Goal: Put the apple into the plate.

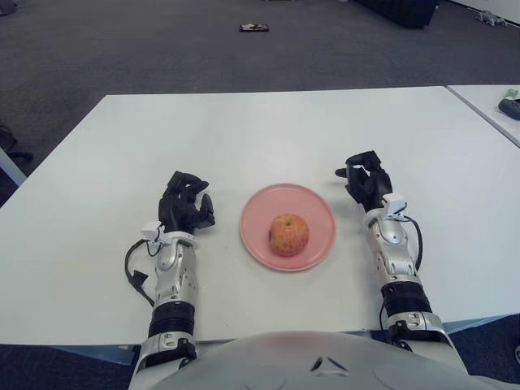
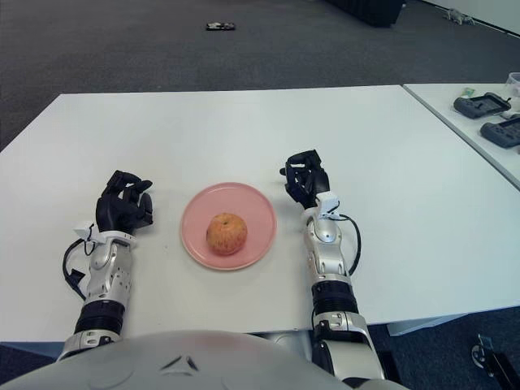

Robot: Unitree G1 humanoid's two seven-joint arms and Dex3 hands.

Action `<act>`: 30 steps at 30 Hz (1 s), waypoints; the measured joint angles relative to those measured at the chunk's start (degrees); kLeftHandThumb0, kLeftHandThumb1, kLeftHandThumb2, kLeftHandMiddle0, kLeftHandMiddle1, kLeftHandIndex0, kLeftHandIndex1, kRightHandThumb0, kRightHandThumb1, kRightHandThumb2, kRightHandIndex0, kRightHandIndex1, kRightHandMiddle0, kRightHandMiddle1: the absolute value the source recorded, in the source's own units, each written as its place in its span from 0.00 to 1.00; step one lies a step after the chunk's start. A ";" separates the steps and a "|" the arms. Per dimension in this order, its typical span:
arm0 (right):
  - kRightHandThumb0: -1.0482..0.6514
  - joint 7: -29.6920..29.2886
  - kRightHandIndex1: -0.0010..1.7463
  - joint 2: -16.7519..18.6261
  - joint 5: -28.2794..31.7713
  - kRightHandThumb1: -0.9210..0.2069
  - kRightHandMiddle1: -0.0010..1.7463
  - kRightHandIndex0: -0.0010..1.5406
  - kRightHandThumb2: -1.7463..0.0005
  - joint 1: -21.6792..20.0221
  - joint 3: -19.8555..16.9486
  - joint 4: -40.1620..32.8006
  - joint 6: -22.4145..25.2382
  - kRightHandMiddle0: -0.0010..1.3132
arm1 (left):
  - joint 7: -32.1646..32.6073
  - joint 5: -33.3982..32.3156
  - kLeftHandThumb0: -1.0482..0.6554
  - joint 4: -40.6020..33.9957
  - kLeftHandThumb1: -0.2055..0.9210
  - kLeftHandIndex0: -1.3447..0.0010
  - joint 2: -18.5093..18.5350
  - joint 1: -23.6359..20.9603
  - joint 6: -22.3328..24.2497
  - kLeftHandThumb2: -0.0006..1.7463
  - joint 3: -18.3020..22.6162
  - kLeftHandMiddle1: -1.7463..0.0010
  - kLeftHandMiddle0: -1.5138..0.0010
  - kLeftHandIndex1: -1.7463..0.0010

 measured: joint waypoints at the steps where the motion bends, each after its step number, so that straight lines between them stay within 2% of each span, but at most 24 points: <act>1: 0.41 -0.11 0.74 0.00 0.00 0.08 1.00 0.29 0.62 0.07 -0.05 0.00 0.19 0.19 | 0.00 0.04 0.61 -0.01 0.11 0.48 0.02 0.00 0.00 1.00 0.00 0.00 0.38 0.05; 18: 0.40 -1.82 0.77 1.16 0.23 0.17 1.00 0.32 0.54 2.83 -1.13 1.38 1.58 0.23 | 0.00 0.60 0.61 -0.08 0.11 0.48 0.29 0.05 0.12 1.00 -0.07 0.00 0.38 0.05; 30: 0.40 -3.86 0.76 2.80 -0.03 0.16 1.00 0.35 0.55 4.85 -1.17 1.57 -3.56 0.23 | 0.01 1.75 0.61 -0.12 0.11 0.47 0.63 0.24 0.11 1.00 -0.74 0.00 0.38 0.05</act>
